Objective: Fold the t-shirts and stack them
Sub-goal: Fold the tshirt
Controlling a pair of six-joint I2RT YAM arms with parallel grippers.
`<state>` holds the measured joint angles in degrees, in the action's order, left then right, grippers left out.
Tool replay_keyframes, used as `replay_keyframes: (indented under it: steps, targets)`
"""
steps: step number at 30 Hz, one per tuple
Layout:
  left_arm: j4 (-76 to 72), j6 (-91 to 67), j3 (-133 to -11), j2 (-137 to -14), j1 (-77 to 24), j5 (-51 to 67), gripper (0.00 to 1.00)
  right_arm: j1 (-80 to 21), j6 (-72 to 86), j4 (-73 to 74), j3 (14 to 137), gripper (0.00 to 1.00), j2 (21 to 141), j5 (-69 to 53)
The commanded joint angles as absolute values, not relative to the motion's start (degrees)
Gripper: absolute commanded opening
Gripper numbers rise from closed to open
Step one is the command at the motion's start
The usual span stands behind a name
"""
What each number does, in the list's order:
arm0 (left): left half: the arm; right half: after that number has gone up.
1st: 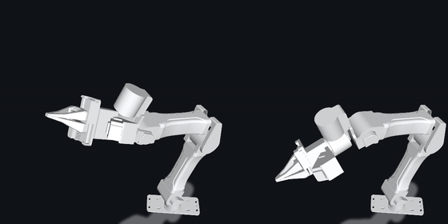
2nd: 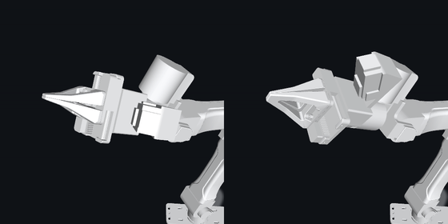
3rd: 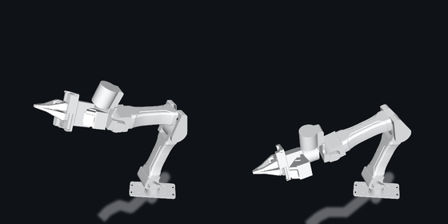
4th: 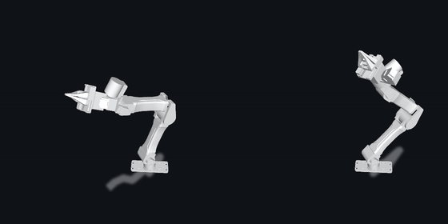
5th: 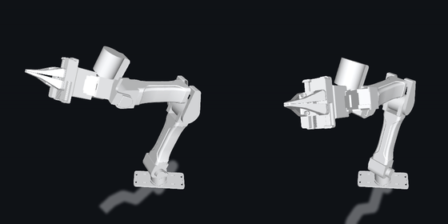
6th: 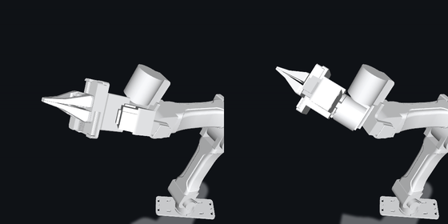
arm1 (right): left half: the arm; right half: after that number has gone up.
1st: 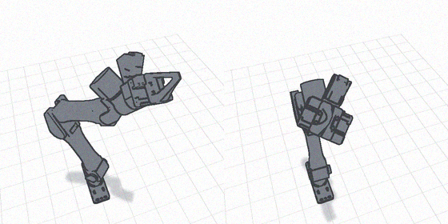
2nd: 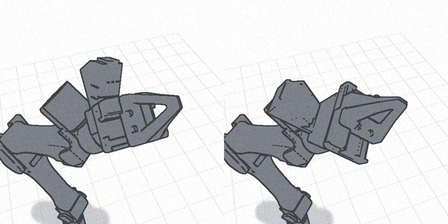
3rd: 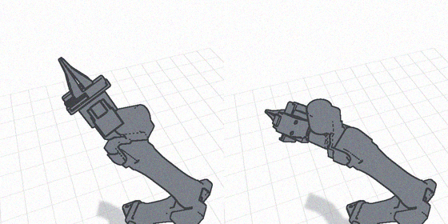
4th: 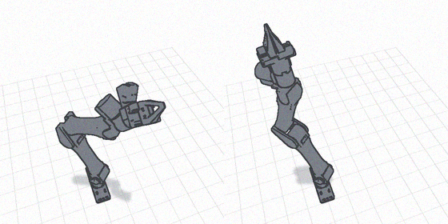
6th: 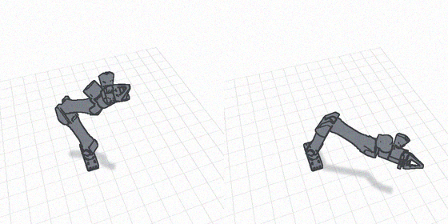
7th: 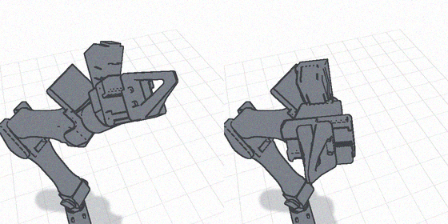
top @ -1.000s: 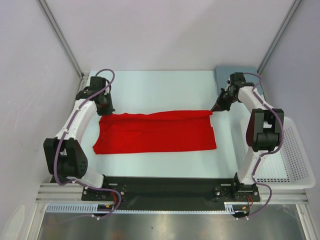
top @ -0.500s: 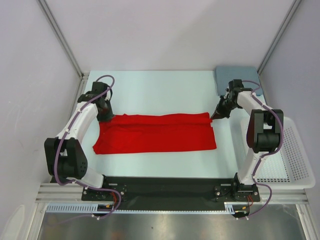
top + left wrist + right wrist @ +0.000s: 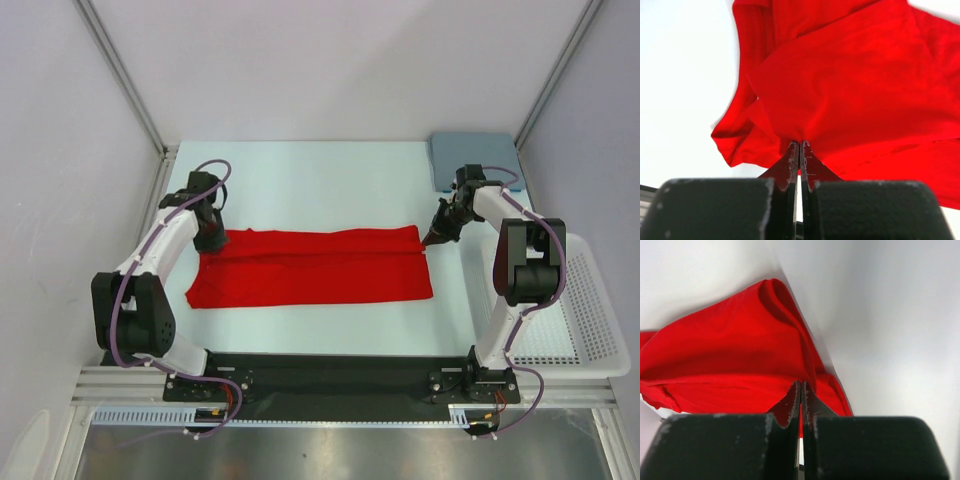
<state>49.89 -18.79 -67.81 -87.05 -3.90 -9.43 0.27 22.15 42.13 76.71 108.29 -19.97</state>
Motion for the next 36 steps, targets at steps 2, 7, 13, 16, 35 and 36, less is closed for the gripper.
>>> replay_keyframes:
  steps: [2,7,13,16,35,36]
  targets:
    - [50.3,-20.4,-66.5,-86.9,-4.1,-12.3,0.04,0.2,20.5,42.5,76.3,0.0,108.0,-18.8]
    - [50.8,-21.1,-65.0,-87.5,-4.0,-12.3,0.13,0.2,19.8,43.2,76.1,0.0,108.5,-19.0]
    - [51.7,-23.5,-64.5,-81.4,-4.0,-13.2,0.53,0.2,18.0,47.5,76.6,0.27,108.3,-17.8]
    - [48.0,-22.4,-65.3,-77.0,-3.8,-13.5,0.63,0.2,17.4,46.7,77.4,0.44,105.9,-15.6]
    - [41.6,-9.1,-86.2,-110.6,9.7,4.3,0.71,-2.1,9.6,42.7,96.2,0.57,121.7,-22.4]
    - [41.5,-8.6,-86.5,-111.3,9.8,4.5,0.74,-2.3,9.5,42.5,95.5,0.57,121.7,-22.8]
